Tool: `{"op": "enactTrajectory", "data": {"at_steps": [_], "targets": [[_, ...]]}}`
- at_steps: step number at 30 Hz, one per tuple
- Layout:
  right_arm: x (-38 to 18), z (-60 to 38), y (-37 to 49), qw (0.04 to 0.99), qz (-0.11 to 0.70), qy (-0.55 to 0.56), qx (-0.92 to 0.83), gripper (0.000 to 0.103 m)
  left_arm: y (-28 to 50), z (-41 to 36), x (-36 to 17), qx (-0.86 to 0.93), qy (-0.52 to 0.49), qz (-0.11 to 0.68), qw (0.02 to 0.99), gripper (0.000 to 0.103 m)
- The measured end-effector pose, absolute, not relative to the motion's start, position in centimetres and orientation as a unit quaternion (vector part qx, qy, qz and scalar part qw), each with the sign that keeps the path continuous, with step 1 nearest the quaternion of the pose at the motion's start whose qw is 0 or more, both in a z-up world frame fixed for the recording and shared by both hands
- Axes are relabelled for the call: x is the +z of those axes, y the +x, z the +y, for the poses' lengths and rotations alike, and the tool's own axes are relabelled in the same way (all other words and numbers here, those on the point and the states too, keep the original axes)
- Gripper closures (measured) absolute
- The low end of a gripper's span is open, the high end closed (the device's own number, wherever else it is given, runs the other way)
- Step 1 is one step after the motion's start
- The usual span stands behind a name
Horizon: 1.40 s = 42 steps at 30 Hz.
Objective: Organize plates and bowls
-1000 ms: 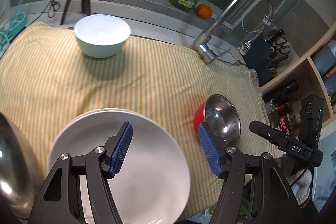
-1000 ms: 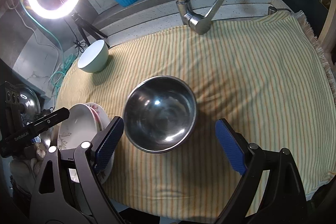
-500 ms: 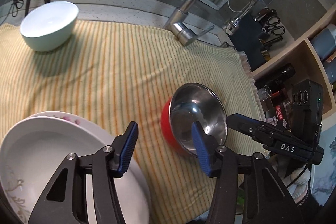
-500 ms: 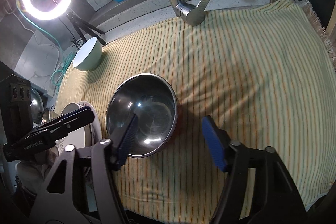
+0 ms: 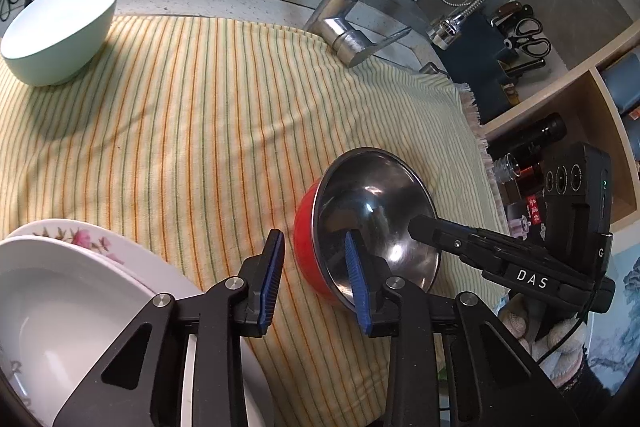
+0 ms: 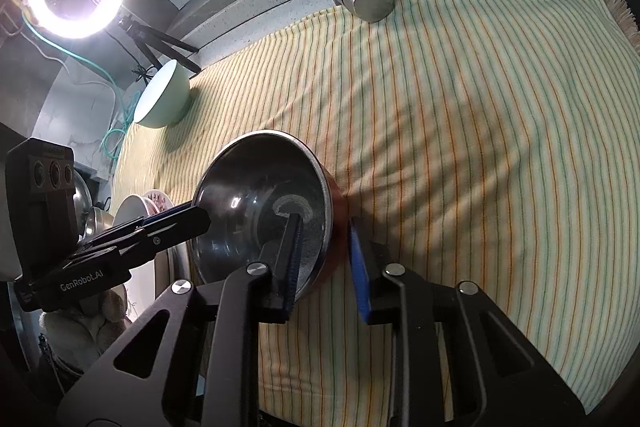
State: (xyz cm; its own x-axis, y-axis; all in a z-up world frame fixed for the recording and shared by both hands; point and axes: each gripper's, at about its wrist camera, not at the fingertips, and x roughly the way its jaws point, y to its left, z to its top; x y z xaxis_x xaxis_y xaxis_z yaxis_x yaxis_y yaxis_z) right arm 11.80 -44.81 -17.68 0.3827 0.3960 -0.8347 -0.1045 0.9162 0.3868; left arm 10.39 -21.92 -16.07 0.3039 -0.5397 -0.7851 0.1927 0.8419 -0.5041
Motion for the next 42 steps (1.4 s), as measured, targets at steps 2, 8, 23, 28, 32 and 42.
{"op": "enactTrajectory", "data": {"at_steps": [2,8,23,28,32,42], "targets": [[-17.7,-44.7,11.8,0.82,0.535,0.134,0.151,0.084,10.4,-22.0,-16.1,-0.235,-0.158,0.544,0.79,0.077],[-17.5,-44.5,11.7,0.823,0.535,0.128,0.145,0.087,10.6,-22.6,-15.9,-0.24,-0.147,0.542,0.792,0.08],[-16.4,-44.1,11.3,0.828,0.528,0.125,0.143,0.089,10.3,-22.2,-14.5,-0.239,-0.138,0.523,0.806,0.08],[-15.0,-43.3,11.2,0.832,0.519,0.126,0.149,0.089,10.0,-21.1,-13.5,-0.236,-0.148,0.513,0.812,0.08],[-14.1,-42.0,11.1,0.835,0.513,0.122,0.158,0.089,9.7,-19.7,-12.5,-0.23,-0.159,0.503,0.818,0.08],[-12.0,-36.4,10.9,0.838,0.501,0.109,0.189,0.089,8.2,-14.4,-10.4,-0.205,-0.174,0.484,0.832,0.08]]}}
